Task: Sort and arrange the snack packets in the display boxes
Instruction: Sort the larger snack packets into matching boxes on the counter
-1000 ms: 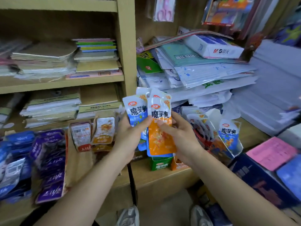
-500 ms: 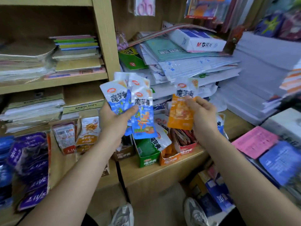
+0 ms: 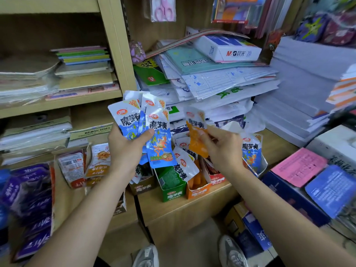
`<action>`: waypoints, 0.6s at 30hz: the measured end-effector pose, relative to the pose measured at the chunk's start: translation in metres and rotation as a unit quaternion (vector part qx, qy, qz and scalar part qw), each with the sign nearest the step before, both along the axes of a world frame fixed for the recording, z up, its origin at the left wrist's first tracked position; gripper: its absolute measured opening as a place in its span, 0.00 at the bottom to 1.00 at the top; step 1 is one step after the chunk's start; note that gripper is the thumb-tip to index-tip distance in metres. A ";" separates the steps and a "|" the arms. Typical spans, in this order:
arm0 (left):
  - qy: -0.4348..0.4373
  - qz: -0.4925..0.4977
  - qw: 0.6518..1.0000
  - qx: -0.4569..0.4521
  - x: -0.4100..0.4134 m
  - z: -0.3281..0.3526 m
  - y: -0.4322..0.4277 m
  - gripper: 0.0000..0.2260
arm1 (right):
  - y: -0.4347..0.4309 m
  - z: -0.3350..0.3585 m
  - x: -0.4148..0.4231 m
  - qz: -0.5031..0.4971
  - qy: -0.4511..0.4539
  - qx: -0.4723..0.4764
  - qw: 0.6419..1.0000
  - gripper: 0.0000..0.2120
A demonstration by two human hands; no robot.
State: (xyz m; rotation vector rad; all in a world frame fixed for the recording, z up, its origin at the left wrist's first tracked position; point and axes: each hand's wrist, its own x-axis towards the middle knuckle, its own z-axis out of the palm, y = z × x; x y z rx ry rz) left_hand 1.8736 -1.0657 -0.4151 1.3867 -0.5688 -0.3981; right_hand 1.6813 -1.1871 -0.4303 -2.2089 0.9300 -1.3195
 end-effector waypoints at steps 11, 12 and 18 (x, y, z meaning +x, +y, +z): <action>0.012 -0.025 1.000 0.006 0.012 -0.004 0.008 0.19 | -0.013 -0.004 0.028 0.047 0.084 0.108 0.989 0.17; 0.020 -0.035 0.999 0.009 0.013 -0.004 0.009 0.19 | -0.011 0.000 0.026 0.039 0.062 0.125 0.989 0.14; 0.107 -0.124 0.986 -0.003 -0.015 -0.001 0.004 0.17 | 0.025 0.018 0.015 0.206 -0.162 0.417 0.870 0.21</action>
